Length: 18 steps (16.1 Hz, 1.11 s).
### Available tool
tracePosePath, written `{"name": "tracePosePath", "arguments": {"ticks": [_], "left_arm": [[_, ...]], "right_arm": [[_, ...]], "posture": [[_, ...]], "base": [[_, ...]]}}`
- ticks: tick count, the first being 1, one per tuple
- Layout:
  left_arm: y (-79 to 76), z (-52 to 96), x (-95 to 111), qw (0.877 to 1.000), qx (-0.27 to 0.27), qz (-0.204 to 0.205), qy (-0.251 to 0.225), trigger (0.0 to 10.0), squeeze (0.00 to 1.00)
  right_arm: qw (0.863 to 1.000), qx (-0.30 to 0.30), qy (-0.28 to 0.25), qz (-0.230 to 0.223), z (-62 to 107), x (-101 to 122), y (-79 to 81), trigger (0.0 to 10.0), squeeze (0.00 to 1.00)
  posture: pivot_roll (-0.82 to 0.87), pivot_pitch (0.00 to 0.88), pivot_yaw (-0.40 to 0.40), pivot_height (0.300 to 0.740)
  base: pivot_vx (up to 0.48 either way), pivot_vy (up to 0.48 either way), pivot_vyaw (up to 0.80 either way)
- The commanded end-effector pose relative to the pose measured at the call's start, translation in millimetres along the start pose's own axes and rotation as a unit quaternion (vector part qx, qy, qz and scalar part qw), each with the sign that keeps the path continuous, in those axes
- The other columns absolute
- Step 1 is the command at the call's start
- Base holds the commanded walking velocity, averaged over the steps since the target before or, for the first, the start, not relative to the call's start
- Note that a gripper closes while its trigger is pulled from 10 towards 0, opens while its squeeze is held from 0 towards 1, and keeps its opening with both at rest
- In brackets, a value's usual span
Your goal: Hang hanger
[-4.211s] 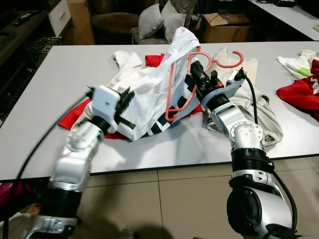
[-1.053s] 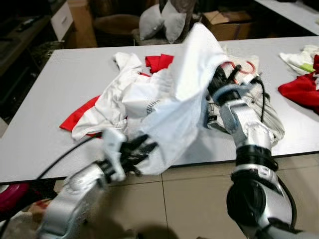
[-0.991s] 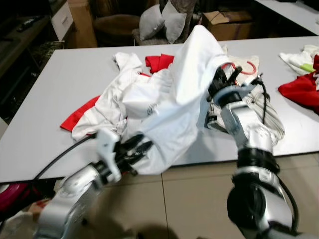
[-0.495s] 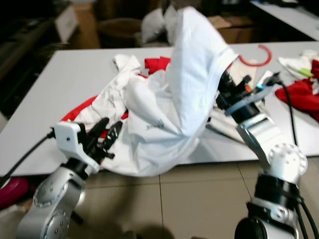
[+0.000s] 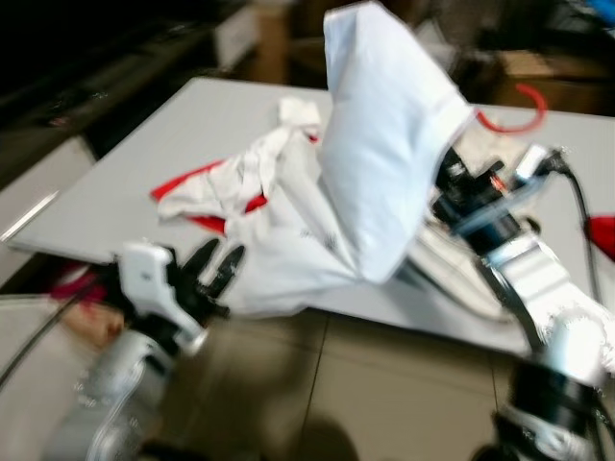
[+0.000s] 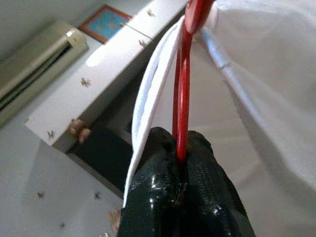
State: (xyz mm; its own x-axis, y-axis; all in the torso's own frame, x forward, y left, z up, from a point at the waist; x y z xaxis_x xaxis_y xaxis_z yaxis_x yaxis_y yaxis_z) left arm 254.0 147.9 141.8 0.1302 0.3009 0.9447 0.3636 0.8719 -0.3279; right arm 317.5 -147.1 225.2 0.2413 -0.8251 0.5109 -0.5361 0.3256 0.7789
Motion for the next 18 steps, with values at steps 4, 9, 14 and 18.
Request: {"name": "tracePosePath", "arguments": {"ticks": [4,9,14,18], "left_arm": [[-0.6,5.6,2.0,1.0,0.004,-0.01,0.001,10.0,0.09],[-0.2,7.9,-3.6,0.999,0.011,-0.033,0.016,10.0,0.0],[2.7,3.9,-4.0,0.998,0.021,-0.056,0.022,10.0,0.0],[2.2,5.2,-2.8,0.998,0.026,-0.049,0.016,10.0,0.0]], "right_arm": [[0.998,0.045,0.044,0.017,1.6,-10.4,19.8,10.0,0.0],[0.992,0.067,0.101,0.048,8.7,-29.0,27.2,10.0,0.0],[0.992,0.043,0.108,0.053,14.7,-40.6,20.8,10.0,0.0],[0.992,0.023,0.11,0.055,20.2,-45.6,14.8,10.0,0.0]], "posture": [[-0.11,0.0,0.048,0.74],[-0.11,0.0,0.037,0.74],[-0.11,0.0,0.053,0.74],[-0.1,0.0,0.05,0.74]], "base": [[0.0,-0.36,0.8],[0.0,0.0,0.8],[0.0,0.0,0.8],[0.0,0.0,0.8]]}}
Point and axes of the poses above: a point about 5 cm out from each wrist's last joint towards the gripper, its own z axis pointing back from the gripper into the wrist, its own x axis along the axis of the wrist's last joint, y = z × x, the point moved 4 cm from there along -z, pointing out of the wrist towards the gripper, and after that the axes turned 7 degrees about z, right-handed, at the moved point
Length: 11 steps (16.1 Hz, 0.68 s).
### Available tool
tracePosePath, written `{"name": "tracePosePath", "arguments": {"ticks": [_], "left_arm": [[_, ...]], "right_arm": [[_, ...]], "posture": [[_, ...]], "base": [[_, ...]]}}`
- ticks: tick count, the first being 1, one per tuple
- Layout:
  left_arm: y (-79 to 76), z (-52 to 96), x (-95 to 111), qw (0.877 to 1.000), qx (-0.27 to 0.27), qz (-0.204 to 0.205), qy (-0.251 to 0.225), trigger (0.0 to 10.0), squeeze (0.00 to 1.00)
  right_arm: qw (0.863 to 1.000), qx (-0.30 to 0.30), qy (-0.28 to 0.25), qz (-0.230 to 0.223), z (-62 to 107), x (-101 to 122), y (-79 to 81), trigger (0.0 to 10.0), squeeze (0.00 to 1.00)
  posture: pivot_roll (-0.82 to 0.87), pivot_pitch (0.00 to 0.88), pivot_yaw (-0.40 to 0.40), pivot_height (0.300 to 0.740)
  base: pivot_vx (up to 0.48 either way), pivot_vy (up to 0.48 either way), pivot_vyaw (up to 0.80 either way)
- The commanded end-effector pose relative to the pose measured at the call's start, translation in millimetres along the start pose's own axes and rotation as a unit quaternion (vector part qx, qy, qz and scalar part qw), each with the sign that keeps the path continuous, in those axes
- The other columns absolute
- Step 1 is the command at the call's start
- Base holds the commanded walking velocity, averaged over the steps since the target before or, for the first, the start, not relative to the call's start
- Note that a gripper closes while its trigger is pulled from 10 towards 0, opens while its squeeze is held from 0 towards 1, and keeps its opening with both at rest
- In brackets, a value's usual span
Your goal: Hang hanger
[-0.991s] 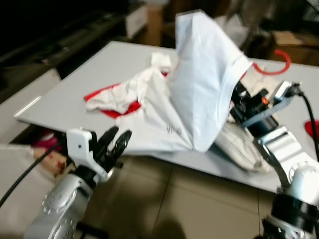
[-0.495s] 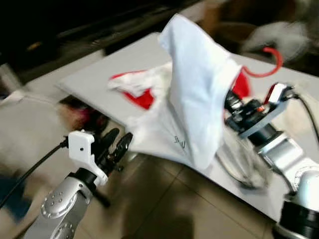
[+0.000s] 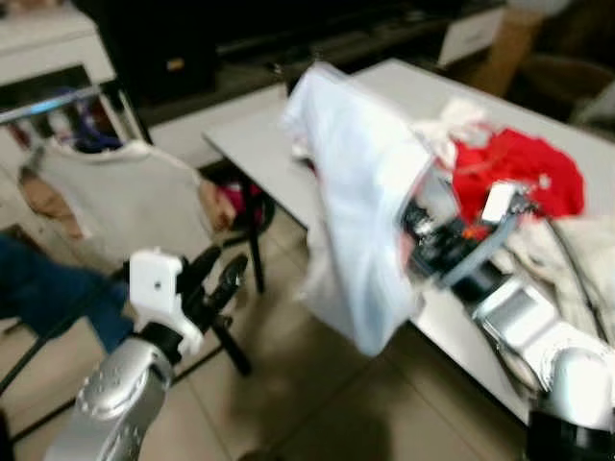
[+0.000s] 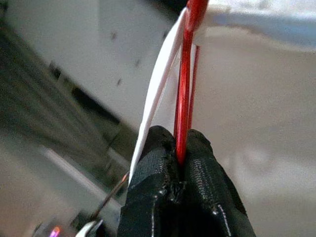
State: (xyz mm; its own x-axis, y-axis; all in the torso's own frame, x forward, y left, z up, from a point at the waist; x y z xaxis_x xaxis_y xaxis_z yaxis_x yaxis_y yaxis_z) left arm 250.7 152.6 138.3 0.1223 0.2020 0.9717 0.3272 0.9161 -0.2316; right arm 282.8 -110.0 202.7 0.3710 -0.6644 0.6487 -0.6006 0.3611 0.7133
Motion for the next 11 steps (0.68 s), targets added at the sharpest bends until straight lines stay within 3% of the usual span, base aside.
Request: {"name": "tracePosePath", "arguments": {"ticks": [1,4,11], "left_arm": [[-2.1,2.0,-0.2,1.0,0.0,0.005,0.0,10.0,0.0],[-2.5,5.6,-1.3,1.0,0.004,0.007,-0.001,10.0,0.0],[-3.1,9.1,-3.6,1.0,0.012,0.01,-0.003,10.0,0.0]], "right_arm": [[1.0,-0.005,-0.002,0.012,3.0,2.7,0.7,10.0,0.0],[1.0,-0.008,0.021,0.022,6.2,-3.9,-2.1,10.0,0.0],[0.996,-0.022,0.066,0.063,14.4,-7.6,-13.9,10.0,0.0]], "posture": [[-0.1,0.0,0.044,0.74],[-0.09,0.0,0.031,0.74],[-0.08,0.0,0.006,0.74]], "base": [[0.0,0.0,0.8],[0.0,0.0,0.8],[0.0,0.298,0.8]]}}
Point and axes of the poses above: a point about 5 cm out from each wrist's last joint towards the gripper, its own z axis pointing back from the gripper into the wrist, its own x axis along the axis of the wrist's last joint, y = z × x, the point moved 4 cm from there along -z, pointing out of the wrist towards the gripper, and after that the axes turned 7 degrees about z, right-handed, at the moved point
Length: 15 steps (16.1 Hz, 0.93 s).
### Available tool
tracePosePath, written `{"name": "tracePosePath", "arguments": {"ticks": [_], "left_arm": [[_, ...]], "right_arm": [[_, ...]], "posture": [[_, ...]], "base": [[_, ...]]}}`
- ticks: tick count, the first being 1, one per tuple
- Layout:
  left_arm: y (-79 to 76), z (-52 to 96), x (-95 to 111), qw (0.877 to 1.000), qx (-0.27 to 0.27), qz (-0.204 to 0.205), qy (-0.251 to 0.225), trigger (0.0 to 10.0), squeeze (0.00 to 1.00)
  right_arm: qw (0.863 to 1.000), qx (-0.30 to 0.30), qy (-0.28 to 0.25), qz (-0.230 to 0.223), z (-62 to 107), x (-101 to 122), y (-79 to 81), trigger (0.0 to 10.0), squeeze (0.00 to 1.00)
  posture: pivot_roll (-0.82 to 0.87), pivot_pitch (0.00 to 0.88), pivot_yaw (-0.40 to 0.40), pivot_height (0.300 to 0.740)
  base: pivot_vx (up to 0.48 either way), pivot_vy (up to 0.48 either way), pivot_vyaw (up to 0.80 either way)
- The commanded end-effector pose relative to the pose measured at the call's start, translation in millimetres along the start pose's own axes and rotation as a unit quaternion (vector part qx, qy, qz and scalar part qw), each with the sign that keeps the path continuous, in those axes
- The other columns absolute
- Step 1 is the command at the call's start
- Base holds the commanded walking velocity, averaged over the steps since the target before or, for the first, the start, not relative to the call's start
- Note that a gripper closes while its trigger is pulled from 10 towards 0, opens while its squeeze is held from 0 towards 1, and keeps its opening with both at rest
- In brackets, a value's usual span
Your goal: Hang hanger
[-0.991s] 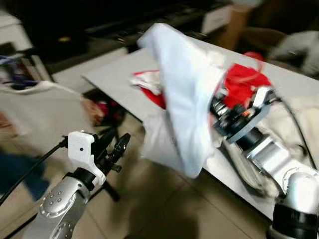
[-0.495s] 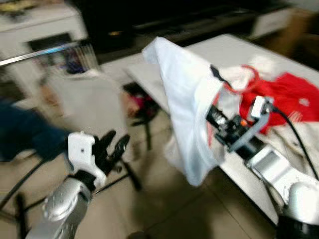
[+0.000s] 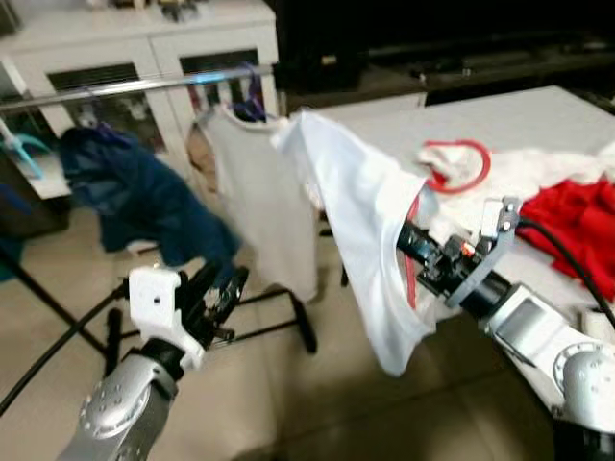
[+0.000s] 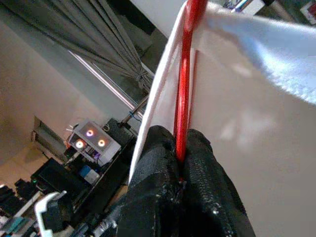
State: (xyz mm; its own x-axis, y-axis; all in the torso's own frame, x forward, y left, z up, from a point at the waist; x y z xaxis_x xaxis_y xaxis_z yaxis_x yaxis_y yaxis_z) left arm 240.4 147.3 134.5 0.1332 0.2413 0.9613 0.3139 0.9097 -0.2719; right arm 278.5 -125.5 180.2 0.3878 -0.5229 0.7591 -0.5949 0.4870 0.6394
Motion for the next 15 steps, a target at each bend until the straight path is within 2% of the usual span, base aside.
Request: {"name": "tracePosePath", "arguments": {"ticks": [1,7,9,11,13,14,15], "left_arm": [[4.3,1.7,2.3,1.0,0.008,-0.011,-0.002,10.0,0.0],[6.5,2.3,-1.0,1.0,0.017,-0.015,0.004,10.0,0.0],[9.2,3.3,-6.5,0.999,0.015,-0.015,0.026,10.0,0.0],[19.5,4.1,-14.0,0.997,0.039,-0.04,0.053,10.0,0.0],[25.7,2.9,-18.2,0.994,0.051,-0.062,0.069,10.0,0.0],[26.3,2.3,-19.8,0.993,0.049,-0.074,0.078,10.0,0.0],[27.1,2.3,-20.8,0.992,0.05,-0.081,0.083,10.0,0.0]], "right_arm": [[1.0,0.015,0.001,0.005,-4.6,-0.5,4.9,10.0,0.0],[1.0,0.003,0.012,0.025,-4.0,-0.2,-1.7,10.0,0.0],[0.997,0.001,0.037,0.063,-3.5,-4.0,-2.1,10.0,0.0],[0.991,-0.045,0.064,0.112,-0.4,-5.8,-15.5,10.0,0.0],[0.979,-0.086,0.093,0.158,3.9,-5.5,-30.9,10.0,0.0],[0.965,-0.113,0.122,0.202,7.8,-5.6,-41.4,10.0,0.0],[0.961,-0.118,0.128,0.216,8.4,-5.2,-43.7,10.0,0.0]], "posture": [[-0.08,0.0,0.005,0.74],[-0.08,0.0,-0.001,0.74],[-0.09,0.0,-0.002,0.74],[-0.1,0.0,0.006,0.74],[-0.1,0.0,0.01,0.74],[-0.1,0.0,0.009,0.74],[-0.1,0.0,0.007,0.74]], "base": [[0.0,0.3,0.8],[0.0,0.247,0.8],[0.0,0.0,0.0],[0.0,0.0,0.0],[0.0,0.0,0.0],[0.0,0.0,0.0],[0.0,0.0,0.0]]}}
Point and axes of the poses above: a point about 5 cm out from each wrist's last joint towards the gripper, its own z axis pointing back from the gripper into the wrist, its own x axis along the axis of the wrist's last joint, y = z × x, the point moved 4 cm from there along -z, pointing out of the wrist towards the gripper, and after that the axes turned 7 degrees about z, right-handed, at the moved point
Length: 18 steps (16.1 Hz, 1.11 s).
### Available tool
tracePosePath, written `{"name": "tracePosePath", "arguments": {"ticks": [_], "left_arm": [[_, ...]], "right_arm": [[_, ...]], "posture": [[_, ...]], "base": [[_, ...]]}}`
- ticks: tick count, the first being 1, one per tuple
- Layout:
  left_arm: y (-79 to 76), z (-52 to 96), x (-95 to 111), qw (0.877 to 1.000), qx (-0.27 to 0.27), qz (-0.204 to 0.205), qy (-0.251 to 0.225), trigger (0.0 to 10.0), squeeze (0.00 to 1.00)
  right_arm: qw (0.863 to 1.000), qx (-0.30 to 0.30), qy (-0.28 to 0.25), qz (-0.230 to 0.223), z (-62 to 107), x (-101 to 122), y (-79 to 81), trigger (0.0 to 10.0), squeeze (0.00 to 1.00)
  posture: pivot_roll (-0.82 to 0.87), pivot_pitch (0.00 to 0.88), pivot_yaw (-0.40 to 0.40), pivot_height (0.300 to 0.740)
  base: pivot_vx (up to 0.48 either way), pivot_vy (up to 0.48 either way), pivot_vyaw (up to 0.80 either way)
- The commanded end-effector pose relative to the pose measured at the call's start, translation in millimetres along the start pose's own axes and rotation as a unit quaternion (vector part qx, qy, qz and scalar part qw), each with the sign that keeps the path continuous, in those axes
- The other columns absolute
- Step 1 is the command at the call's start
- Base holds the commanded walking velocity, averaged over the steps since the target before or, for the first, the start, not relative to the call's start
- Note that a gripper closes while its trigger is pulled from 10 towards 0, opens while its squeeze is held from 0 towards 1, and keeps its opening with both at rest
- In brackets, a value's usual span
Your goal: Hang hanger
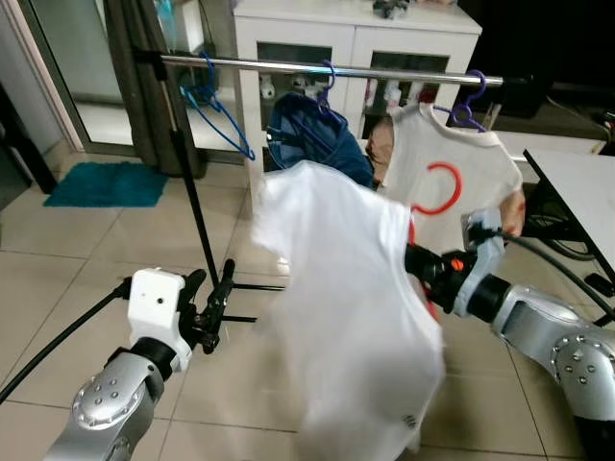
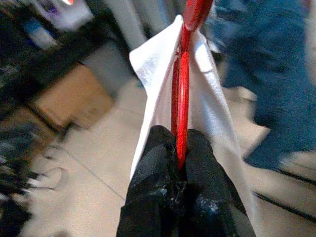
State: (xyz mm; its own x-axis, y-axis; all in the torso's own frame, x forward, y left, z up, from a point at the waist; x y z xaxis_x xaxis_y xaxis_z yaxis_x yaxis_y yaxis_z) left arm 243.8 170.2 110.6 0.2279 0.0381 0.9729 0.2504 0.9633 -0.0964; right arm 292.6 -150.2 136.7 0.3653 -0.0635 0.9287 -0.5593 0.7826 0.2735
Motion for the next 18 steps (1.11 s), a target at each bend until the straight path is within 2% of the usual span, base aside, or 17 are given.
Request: {"name": "tracePosePath", "arguments": {"ticks": [1,2,3,5,6,7,9,11,12,13,14,15,18], "left_arm": [[-0.1,-1.9,-5.1,1.0,0.003,-0.016,0.017,10.0,0.0],[1.2,-2.4,-5.6,1.0,0.006,-0.021,0.019,10.0,0.0],[6.6,-4.2,-4.8,0.999,0.013,-0.04,0.024,10.0,0.0],[24.0,-6.0,4.0,0.996,0.013,-0.083,0.028,10.0,0.0],[27.6,-5.4,7.7,0.996,0.006,-0.087,0.024,10.0,0.31],[36.1,-4.6,26.0,0.995,-0.024,-0.095,-0.01,10.0,1.0],[40.0,-4.5,33.2,0.993,-0.042,-0.107,-0.015,10.0,1.0],[47.8,-3.4,57.6,0.985,-0.11,-0.129,-0.036,10.0,1.0],[50.3,-2.7,61.5,0.983,-0.121,-0.132,-0.037,10.0,1.0],[55.6,2.5,65.4,0.977,-0.155,-0.145,-0.022,10.0,1.0],[61.2,5.4,69.1,0.975,-0.162,-0.149,-0.019,10.0,0.53],[67.2,8.7,73.9,0.974,-0.171,-0.15,-0.018,10.0,0.0],[69.9,10.4,81.8,0.969,-0.202,-0.144,-0.016,10.0,0.0]], "right_arm": [[0.999,-0.004,-0.014,0.044,-0.8,12.6,-2.0,10.0,0.0],[0.998,-0.007,-0.012,0.062,-1.3,14.2,-3.0,10.0,0.0],[0.995,-0.006,0.0,0.103,-3.9,16.3,-2.8,10.0,0.0],[0.984,0.036,0.024,0.17,-10.7,18.1,7.7,10.0,0.0],[0.982,0.054,0.025,0.178,-11.6,19.1,12.2,10.0,0.0],[0.973,0.119,0.019,0.196,-11.8,24.0,26.5,10.0,0.0],[0.967,0.152,0.013,0.206,-10.3,27.6,32.8,10.0,0.0],[0.947,0.224,0.005,0.232,-5.3,35.8,44.9,10.0,0.0],[0.943,0.236,0.002,0.236,-4.6,37.9,46.6,10.0,0.0],[0.933,0.264,-0.005,0.246,-2.2,43.4,50.5,10.0,0.0],[0.927,0.28,-0.01,0.251,-0.5,46.2,52.8,10.0,0.0],[0.918,0.303,-0.013,0.255,2.4,48.1,56.1,10.0,0.0],[0.903,0.344,-0.013,0.257,9.7,48.6,61.9,10.0,0.0]], "posture": [[-0.1,0.0,0.001,0.74],[-0.11,0.0,-0.002,0.74],[-0.11,0.0,-0.009,0.74],[-0.1,0.0,-0.017,0.74],[-0.1,0.0,-0.017,0.74],[-0.1,0.0,-0.021,0.74],[-0.1,0.0,-0.021,0.74],[-0.1,0.0,-0.014,0.74],[-0.11,0.0,-0.012,0.74],[-0.11,0.0,-0.008,0.74],[-0.11,0.0,-0.003,0.74],[-0.11,0.0,0.004,0.74],[-0.11,0.0,0.004,0.74]], "base": [[0.0,0.0,0.0],[0.0,0.0,0.0],[0.0,0.0,0.0],[0.0,0.0,0.0],[0.0,0.0,0.0],[0.0,0.0,0.0],[0.0,0.0,0.0],[0.0,0.0,0.0],[0.0,0.0,0.0],[0.0,0.0,0.0],[0.0,0.0,0.0],[0.0,0.0,0.0],[0.0,0.0,0.0]]}}
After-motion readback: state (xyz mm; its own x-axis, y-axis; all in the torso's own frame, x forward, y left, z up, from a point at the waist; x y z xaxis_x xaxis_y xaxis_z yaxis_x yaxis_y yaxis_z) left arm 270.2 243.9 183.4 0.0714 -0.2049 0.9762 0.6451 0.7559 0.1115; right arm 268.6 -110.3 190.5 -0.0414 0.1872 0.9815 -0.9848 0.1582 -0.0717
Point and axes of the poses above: a point about 5 cm out from each wrist's last joint towards the gripper, its own z axis pointing back from the gripper into the wrist, its own x axis along the axis of the wrist's last joint, y = z × x, the point moved 4 cm from there along -z, pointing out of the wrist towards the gripper, and after that the axes turned 7 degrees about z, right-handed, at the moved point
